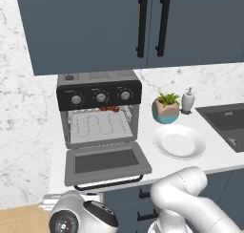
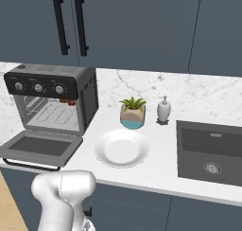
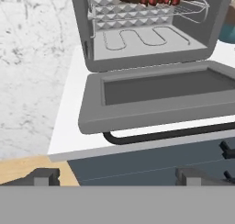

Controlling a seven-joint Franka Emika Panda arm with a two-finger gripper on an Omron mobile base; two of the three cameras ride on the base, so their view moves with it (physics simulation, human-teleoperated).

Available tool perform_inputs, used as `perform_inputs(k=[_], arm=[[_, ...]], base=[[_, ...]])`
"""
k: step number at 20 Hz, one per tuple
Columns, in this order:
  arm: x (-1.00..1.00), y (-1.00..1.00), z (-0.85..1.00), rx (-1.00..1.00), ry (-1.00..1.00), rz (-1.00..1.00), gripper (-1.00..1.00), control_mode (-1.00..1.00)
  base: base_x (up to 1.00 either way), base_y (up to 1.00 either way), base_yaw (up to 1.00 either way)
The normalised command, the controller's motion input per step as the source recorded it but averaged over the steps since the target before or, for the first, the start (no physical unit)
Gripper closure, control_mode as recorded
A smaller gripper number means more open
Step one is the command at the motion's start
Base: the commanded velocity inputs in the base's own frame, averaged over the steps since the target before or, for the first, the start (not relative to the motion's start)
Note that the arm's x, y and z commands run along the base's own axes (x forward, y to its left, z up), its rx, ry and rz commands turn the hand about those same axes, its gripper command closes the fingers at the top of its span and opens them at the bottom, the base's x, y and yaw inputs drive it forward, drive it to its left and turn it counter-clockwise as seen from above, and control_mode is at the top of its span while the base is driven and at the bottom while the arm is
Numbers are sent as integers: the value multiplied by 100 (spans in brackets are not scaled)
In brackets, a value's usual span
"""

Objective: Pick up the kebab skewer and baguette bread, and place them inside the toaster oven. Close the toaster oven door and start by setting the timer.

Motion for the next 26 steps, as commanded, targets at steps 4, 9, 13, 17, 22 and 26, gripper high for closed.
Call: perform_inputs(k=[4, 9, 13, 17, 22, 26], arm=[[30, 0, -31, 0, 0, 0, -100, -100], [2, 0, -35, 0, -2, -5, -100, -100], [0, 0, -31, 0, -2, -8, -100, -100], [1, 0, -14, 0, -2, -12, -100, -100], [11, -8, 0, 0, 0, -10, -100, -100], [18, -1, 0, 0, 0, -5, -100, -100]], base=[[0, 0, 0], [0, 0, 0], [0, 0, 0], [0, 0, 0], [0, 0, 0], [0, 0, 0]])
